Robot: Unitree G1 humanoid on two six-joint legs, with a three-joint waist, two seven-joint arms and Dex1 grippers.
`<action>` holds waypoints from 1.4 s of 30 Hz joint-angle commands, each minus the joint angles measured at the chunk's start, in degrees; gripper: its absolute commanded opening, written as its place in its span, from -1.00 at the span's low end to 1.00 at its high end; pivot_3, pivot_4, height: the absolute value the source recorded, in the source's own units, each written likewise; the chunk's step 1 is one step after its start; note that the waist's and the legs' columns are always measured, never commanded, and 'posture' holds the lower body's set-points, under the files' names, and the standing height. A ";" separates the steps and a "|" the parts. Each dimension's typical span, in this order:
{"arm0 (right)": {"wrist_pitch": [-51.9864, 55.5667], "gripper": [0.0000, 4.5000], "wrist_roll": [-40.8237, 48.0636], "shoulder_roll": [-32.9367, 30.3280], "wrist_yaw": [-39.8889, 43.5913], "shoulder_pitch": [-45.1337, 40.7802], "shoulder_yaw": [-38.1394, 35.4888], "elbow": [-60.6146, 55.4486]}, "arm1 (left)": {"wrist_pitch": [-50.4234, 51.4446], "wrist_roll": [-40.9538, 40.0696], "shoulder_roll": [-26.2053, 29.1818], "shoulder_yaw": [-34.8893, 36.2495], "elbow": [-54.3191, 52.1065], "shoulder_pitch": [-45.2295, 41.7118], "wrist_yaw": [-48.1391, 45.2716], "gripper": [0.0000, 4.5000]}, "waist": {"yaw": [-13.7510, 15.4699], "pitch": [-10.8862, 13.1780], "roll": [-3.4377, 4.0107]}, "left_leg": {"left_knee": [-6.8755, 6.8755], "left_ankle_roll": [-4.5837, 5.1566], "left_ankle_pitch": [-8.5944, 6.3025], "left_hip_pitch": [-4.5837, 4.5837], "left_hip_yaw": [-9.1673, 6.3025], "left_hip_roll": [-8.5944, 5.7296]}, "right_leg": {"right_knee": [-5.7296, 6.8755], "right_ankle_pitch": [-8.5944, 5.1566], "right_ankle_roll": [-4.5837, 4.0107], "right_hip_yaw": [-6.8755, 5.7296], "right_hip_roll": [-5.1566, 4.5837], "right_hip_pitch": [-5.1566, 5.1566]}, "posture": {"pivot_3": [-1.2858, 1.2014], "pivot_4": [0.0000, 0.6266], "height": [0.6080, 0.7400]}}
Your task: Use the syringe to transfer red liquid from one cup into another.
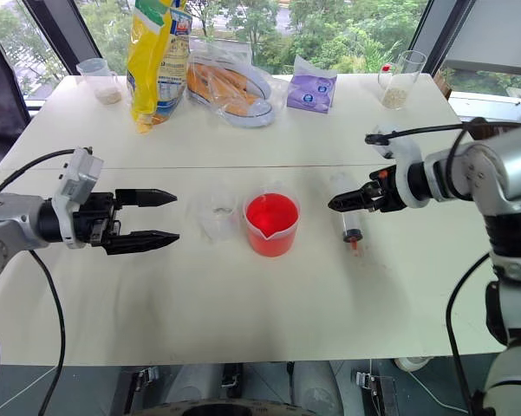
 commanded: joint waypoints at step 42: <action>-13.32 -0.36 -30.23 16.09 10.89 -11.00 -2.77 14.92 | -0.85 -4.31 -1.29 4.29 0.47 -6.07 3.23 1.00 | -0.59 0.06 0.10 | 0.00 -0.02 0.02 0.03 0.08 -0.04 | 0.17 0.18 0.31 0.03 0.07 -0.01 | 0.03 -0.52 1.00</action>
